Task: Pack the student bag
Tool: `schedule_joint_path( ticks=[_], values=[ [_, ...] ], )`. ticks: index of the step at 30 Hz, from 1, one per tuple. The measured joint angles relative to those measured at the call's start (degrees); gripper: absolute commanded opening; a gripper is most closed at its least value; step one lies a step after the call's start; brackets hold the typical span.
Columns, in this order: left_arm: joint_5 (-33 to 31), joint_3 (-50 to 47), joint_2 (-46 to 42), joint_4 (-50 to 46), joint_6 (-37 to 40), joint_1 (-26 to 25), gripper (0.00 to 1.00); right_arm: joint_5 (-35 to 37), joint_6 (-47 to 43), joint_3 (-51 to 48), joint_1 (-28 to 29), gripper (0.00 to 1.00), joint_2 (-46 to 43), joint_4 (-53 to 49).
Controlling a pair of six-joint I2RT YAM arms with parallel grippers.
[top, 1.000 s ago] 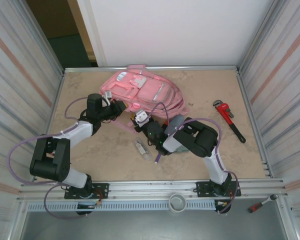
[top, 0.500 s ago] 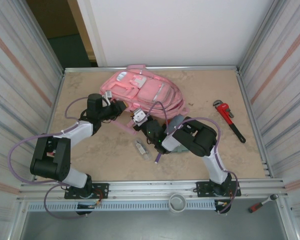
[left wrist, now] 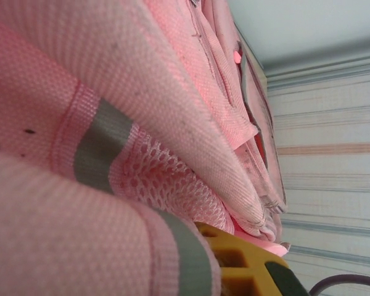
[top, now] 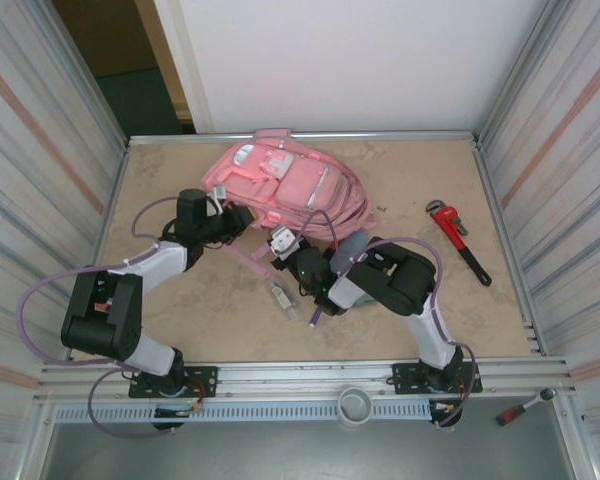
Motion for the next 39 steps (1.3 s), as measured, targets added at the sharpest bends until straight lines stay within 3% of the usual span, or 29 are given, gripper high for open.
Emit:
schedule_joint_path(
  ticks=[10,20,32,33,36,39],
  values=[
    [1.0,0.0,0.0,-1.6,1.7,3.2,0.00,3.1,4.8,-6.0,-0.1,0.00,-5.6,-4.4],
    [3.8,-0.9,0.0,-1.9,3.8,7.8,0.00,0.0,18.3,-8.8,-2.0,0.00,-22.9,-31.1],
    [1.8,-1.4,0.0,-8.3,9.9,12.5,0.00,-12.0,29.3,-9.5,-14.9,0.00,-35.2,-57.0],
    [1.6,-1.4,0.1,-8.7,10.5,12.4,0.06,-13.5,29.6,-9.2,-15.4,0.00,-35.5,-58.1],
    [0.5,-1.3,1.1,-8.9,12.1,12.6,0.39,-18.7,29.8,-8.1,-15.9,0.00,-35.6,-60.6],
    [-1.4,-1.2,2.1,-10.1,14.2,13.2,0.55,-25.0,29.8,-7.2,-16.1,0.00,-35.6,-61.2]
  ],
)
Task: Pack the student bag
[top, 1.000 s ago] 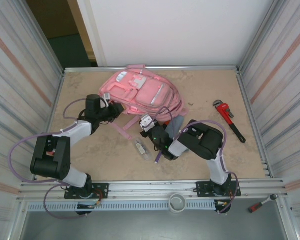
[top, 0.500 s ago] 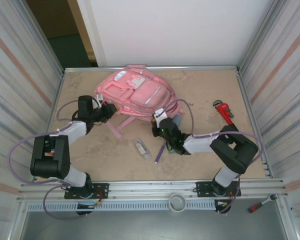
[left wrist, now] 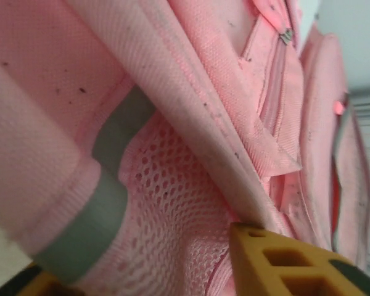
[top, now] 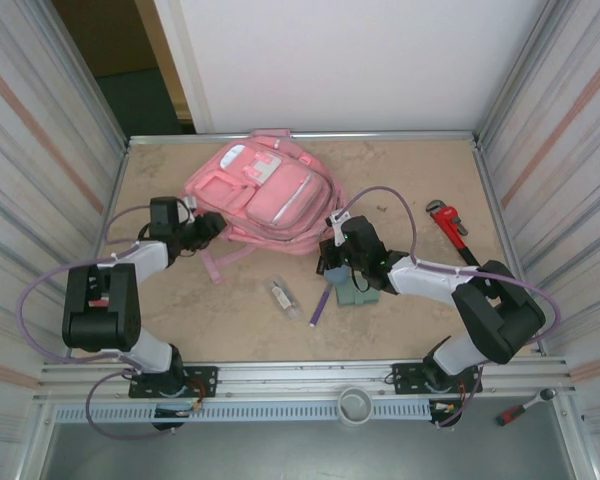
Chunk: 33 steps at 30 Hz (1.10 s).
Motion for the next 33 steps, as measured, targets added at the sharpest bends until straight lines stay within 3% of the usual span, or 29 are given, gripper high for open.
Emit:
schedule_joint_path(
  ticks=[2,5,10,13,17,21,25,29,31,33],
  values=[
    [-1.9,0.1,-0.3,-1.0,1.8,0.3,0.72,-3.8,0.0,0.7,0.0,0.00,0.0,-0.3],
    [-7.0,0.2,-2.9,-3.5,5.5,0.0,0.84,-8.2,0.5,1.9,-0.1,0.00,0.0,-0.6],
    [-17.3,0.3,-12.1,-4.8,15.5,-7.7,0.84,-13.9,2.4,4.6,-0.9,0.00,0.0,-3.0],
    [-20.3,-0.2,-17.5,-2.2,22.5,-13.8,0.77,-15.9,2.9,6.8,-1.4,0.00,0.0,-5.2],
    [-15.6,-2.5,-20.9,3.4,31.8,-18.9,0.72,-18.5,3.0,8.3,-2.4,0.00,0.0,-7.0],
    [-10.1,-2.8,-17.7,4.5,43.3,-25.1,0.71,-20.5,3.0,9.3,-3.3,0.00,0.1,-9.4],
    [-8.7,-1.2,-11.7,1.8,53.7,-31.5,0.62,-21.8,3.0,10.3,-3.5,0.00,0.1,-11.2],
    [-9.0,3.8,-5.4,-0.9,58.8,-32.6,0.47,-22.6,2.9,10.7,-3.5,0.00,0.1,-12.6],
    [-9.4,5.7,-3.6,-2.0,60.2,-32.7,0.35,-22.8,2.9,10.7,-3.9,0.00,0.1,-13.0],
    [-9.9,7.1,-2.2,-2.4,61.6,-32.8,0.13,-23.0,2.9,10.7,-4.3,0.00,0.1,-13.3]
  ],
)
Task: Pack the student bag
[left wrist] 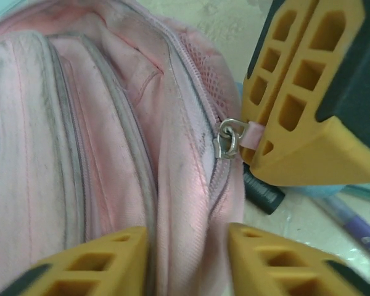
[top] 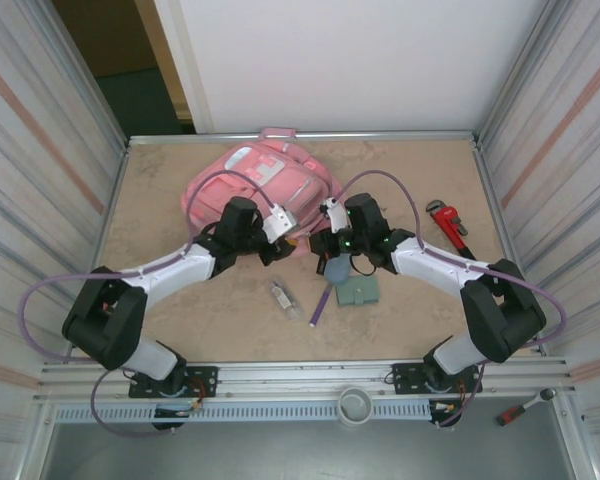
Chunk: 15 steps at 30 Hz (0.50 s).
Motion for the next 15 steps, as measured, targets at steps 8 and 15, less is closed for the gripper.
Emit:
schedule_joint_path(
  ticks=[8,15],
  values=[
    [1.3,-0.1,-0.6,-1.7,2.7,1.3,0.00,1.8,-1.6,2.0,-1.3,0.00,-0.3,-6.4],
    [5.8,-5.4,-8.0,-2.2,4.3,6.4,0.00,7.3,-2.1,7.0,-5.5,0.00,-1.1,-15.4]
  ],
)
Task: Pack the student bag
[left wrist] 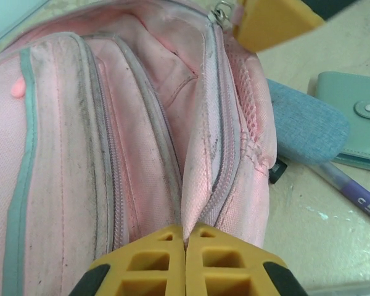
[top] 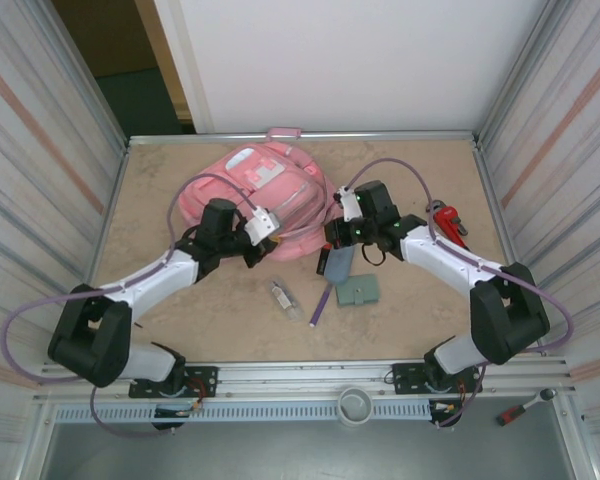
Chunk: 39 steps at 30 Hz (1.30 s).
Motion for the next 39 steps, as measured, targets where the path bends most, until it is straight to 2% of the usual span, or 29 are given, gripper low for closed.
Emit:
schedule_joint_path(
  ticks=[6,7,9,11,13,16,20,25,35,38,39],
  values=[
    [2.8,-1.0,-1.7,-0.2,0.8,2.3,0.00,3.9,0.3,3.8,-1.4,0.00,0.0,-5.6],
    [2.8,-1.0,-1.8,-0.3,0.9,2.6,0.04,3.8,0.4,4.1,-1.4,0.00,0.0,-5.7],
    [2.6,-1.0,-1.8,-0.5,1.2,3.0,0.30,2.9,0.5,4.2,-1.2,0.00,0.0,-5.4],
    [2.0,-1.0,-1.8,-1.6,1.2,3.7,0.49,2.1,0.5,4.1,-1.0,0.00,0.0,-5.1],
    [2.5,-1.0,-1.8,-2.9,1.2,4.0,0.59,0.4,0.5,4.0,-0.6,0.00,0.0,-4.8],
    [2.6,-1.0,-2.1,-3.7,0.7,2.3,0.67,-2.0,0.5,3.9,0.4,0.00,0.0,-3.9],
    [2.8,0.2,-2.4,-3.8,-0.5,-1.2,0.67,-6.2,0.6,3.2,1.4,0.00,0.0,-2.8],
    [2.7,8.6,2.3,-5.6,-0.6,-5.0,0.59,-9.9,0.5,2.3,2.0,0.00,0.0,-2.9],
    [5.2,16.6,12.9,-11.8,-0.1,-5.9,0.47,-10.9,0.5,1.2,2.0,0.00,0.0,-2.4],
    [5.3,17.1,14.4,-12.9,-0.1,-5.9,0.39,-11.0,0.4,0.7,2.0,0.00,-0.1,-1.9],
    [5.3,17.4,14.8,-13.3,-0.1,-5.9,0.33,-11.2,0.4,0.5,2.0,0.00,-0.2,-1.6]
  ],
)
